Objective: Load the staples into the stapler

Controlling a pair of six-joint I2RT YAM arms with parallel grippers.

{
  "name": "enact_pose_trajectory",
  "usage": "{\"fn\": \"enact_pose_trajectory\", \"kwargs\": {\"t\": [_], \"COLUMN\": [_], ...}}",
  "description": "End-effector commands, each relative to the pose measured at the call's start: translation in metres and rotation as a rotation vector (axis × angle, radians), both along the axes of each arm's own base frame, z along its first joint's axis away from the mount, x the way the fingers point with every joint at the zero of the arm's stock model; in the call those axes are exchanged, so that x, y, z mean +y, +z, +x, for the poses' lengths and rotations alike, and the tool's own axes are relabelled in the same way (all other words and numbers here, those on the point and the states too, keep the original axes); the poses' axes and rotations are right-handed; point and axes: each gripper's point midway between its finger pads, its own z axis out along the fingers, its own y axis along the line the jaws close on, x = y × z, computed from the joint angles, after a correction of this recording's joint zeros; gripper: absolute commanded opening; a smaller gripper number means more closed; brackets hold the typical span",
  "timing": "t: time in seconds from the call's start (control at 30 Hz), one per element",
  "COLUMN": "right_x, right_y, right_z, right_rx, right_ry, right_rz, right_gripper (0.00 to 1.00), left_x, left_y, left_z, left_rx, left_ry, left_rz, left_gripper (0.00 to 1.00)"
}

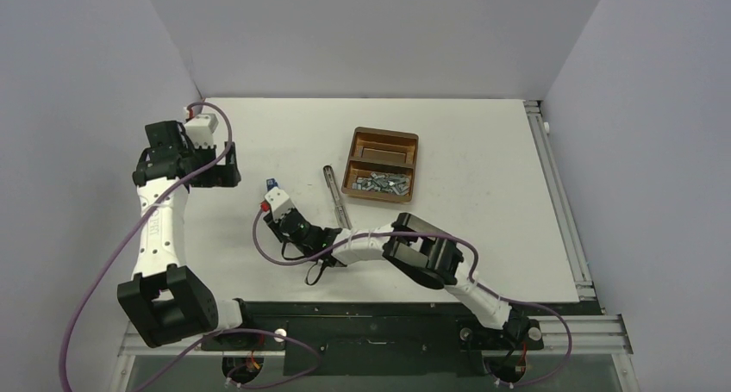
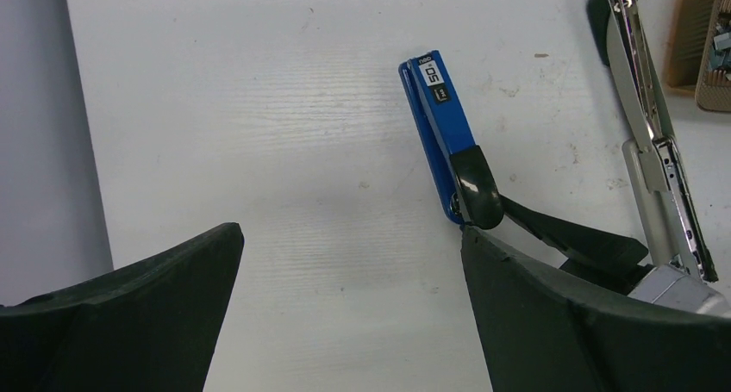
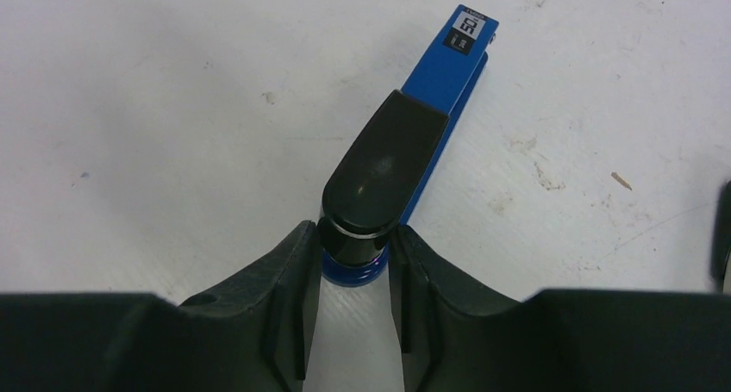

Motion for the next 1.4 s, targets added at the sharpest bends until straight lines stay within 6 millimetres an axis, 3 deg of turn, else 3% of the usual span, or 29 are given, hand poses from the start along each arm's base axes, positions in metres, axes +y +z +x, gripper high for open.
{"fn": "enact_pose_trajectory", "kwargs": {"t": [0.0,0.13,0.27,0.4,0.57,0.63,0.73,0.8,1.0,1.2,1.37], "right_x": [-0.003,-0.017,-0.036,-0.058,-0.089,-0.096,-0.104,-0.111,-0.138,-0.172,-0.189], "right_y": [0.035,0.042,0.043,0.042,0.032,0.027,0.028,0.029,0.058,0.072,0.064], "right_z": [-0.001,-0.012,-0.03,-0.056,-0.09,-0.101,-0.111,-0.116,-0.123,-0.141,-0.147], "right_rx": [-0.063,-0.069,-0.063,-0.046,-0.016,0.009,0.038,0.045,0.024,0.031,0.053], "right_ry": [0.018,0.038,0.064,0.108,0.157,0.186,0.203,0.196,0.152,0.135,0.102], "right_rz": [0.064,0.067,0.064,0.059,0.063,0.067,0.09,0.106,0.192,0.259,0.252], "right_gripper": [0.1,0.09,0.09,0.09,0.09,0.13,0.27,0.36,0.62,0.64,0.63], "left_x": [-0.01,-0.019,-0.031,-0.056,-0.085,-0.096,-0.112,-0.12,-0.14,-0.164,-0.193], "left_y": [-0.005,-0.027,-0.035,-0.031,-0.029,-0.034,-0.04,-0.043,-0.055,-0.073,-0.089], "left_z": [-0.006,-0.025,-0.044,-0.068,-0.099,-0.111,-0.124,-0.129,-0.137,-0.141,-0.138], "left_rx": [0.01,0.07,0.078,0.023,-0.068,-0.08,-0.105,-0.123,-0.129,-0.232,-0.311], "left_ry": [-0.106,-0.223,-0.34,-0.528,-0.817,-0.926,-1.059,-1.127,-1.327,-1.628,-1.842], "left_rz": [-0.011,0.003,0.009,0.006,0.123,0.19,0.267,0.294,0.335,0.44,0.537], "left_gripper": [0.97,1.0,0.97,0.96,0.96,0.96,0.96,0.96,0.96,0.96,0.98]}}
